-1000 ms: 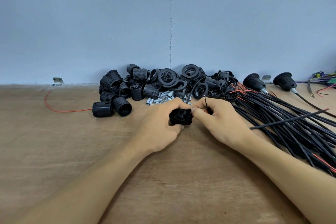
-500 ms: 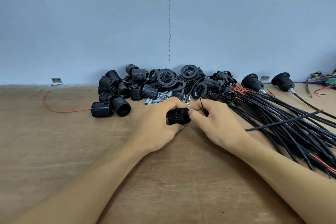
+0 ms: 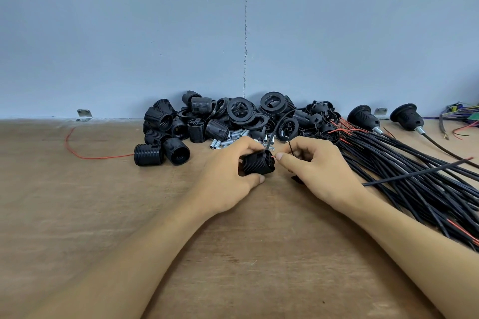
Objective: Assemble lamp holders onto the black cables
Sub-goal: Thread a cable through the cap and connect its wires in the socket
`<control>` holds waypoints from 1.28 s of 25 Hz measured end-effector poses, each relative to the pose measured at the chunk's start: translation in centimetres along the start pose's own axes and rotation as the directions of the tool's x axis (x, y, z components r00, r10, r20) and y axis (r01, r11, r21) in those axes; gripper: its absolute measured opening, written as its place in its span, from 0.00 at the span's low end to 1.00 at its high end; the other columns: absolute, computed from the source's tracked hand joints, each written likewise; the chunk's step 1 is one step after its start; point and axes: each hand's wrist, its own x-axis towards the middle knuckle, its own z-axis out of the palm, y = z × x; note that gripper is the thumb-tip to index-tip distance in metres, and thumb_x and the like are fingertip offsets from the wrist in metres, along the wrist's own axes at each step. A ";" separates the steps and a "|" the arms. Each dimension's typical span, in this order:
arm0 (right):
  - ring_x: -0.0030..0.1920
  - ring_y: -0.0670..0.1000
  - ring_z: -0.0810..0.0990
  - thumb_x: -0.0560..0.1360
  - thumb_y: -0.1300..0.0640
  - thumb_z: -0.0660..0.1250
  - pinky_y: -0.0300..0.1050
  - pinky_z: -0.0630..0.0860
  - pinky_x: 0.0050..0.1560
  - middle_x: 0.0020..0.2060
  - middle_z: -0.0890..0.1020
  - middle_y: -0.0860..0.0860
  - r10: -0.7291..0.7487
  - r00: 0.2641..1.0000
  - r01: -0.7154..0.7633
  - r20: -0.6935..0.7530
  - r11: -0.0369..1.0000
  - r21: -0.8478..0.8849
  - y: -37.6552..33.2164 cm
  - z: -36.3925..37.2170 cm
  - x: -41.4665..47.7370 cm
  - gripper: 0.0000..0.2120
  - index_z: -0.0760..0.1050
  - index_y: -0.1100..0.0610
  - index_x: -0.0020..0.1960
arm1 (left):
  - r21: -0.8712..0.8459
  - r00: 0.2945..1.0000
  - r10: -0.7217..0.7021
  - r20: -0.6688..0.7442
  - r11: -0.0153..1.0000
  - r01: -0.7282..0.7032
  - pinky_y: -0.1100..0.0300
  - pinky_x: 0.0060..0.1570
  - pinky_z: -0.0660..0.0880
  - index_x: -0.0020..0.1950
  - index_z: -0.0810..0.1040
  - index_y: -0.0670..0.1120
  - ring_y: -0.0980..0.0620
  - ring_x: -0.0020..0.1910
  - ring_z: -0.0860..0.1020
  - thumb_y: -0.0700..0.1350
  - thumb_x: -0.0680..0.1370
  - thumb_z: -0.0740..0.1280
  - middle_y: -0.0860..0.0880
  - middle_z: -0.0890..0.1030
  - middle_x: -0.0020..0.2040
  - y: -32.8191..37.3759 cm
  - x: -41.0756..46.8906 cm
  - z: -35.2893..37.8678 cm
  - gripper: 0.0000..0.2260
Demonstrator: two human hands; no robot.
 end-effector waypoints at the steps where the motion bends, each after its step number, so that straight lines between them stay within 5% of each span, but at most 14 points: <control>1: 0.32 0.43 0.73 0.75 0.54 0.72 0.41 0.72 0.39 0.28 0.76 0.41 -0.005 1.000 0.005 0.004 1.000 -0.018 -0.1 0.0 0.0 0.07 0.81 0.50 0.38 | -0.016 1.000 -0.001 0.004 1.000 0.001 0.53 0.63 0.76 0.57 0.78 0.58 0.63 0.56 0.80 0.42 0.71 0.79 0.63 0.84 0.54 0.0 0.0 -0.1 0.20; 6: 0.30 0.41 0.70 0.77 0.56 0.70 0.32 0.66 0.34 0.26 0.75 0.41 -0.060 0.998 0.062 0.020 0.990 -0.124 -0.3 0.1 -0.1 0.11 0.76 0.50 0.36 | -0.021 1.000 0.005 -0.001 1.000 -0.005 0.55 0.63 0.77 0.58 0.81 0.57 0.66 0.54 0.80 0.42 0.69 0.80 0.65 0.83 0.52 0.0 0.0 0.0 0.21; 21: 0.32 0.42 0.70 0.77 0.60 0.70 0.33 0.67 0.36 0.28 0.74 0.44 -0.081 0.997 0.080 0.001 0.981 -0.179 -0.4 0.5 -0.2 0.12 0.76 0.49 0.36 | -0.005 1.000 0.018 -0.018 1.000 -0.018 0.54 0.62 0.78 0.55 0.81 0.59 0.64 0.54 0.81 0.43 0.68 0.80 0.61 0.85 0.52 0.6 -0.2 0.0 0.20; 24: 0.32 0.40 0.72 0.76 0.58 0.71 0.31 0.69 0.37 0.30 0.78 0.43 -0.035 0.999 0.037 0.018 0.995 -0.096 0.0 0.3 0.0 0.05 0.81 0.51 0.42 | -0.028 1.000 0.004 -0.025 1.000 -0.005 0.51 0.62 0.78 0.56 0.78 0.61 0.62 0.54 0.81 0.41 0.69 0.79 0.63 0.84 0.52 0.7 -0.2 0.1 0.22; 28: 0.40 0.46 0.80 0.75 0.57 0.74 0.41 0.77 0.45 0.40 0.85 0.49 -0.027 0.998 0.020 0.063 0.994 0.110 0.4 -0.6 0.5 0.02 0.82 0.52 0.47 | -0.147 0.999 -0.046 0.000 0.988 0.046 0.48 0.65 0.76 0.56 0.78 0.55 0.57 0.58 0.81 0.35 0.71 0.76 0.56 0.84 0.55 0.0 0.1 0.1 0.20; 32: 0.40 0.42 0.80 0.75 0.53 0.74 0.33 0.73 0.41 0.43 0.87 0.49 0.004 0.980 -0.050 0.198 0.973 0.227 0.5 -1.0 0.5 0.05 0.85 0.53 0.48 | -0.228 0.995 -0.085 0.049 0.969 0.094 0.54 0.67 0.75 0.57 0.75 0.59 0.59 0.60 0.81 0.32 0.74 0.73 0.56 0.82 0.59 -0.1 0.1 -0.2 0.24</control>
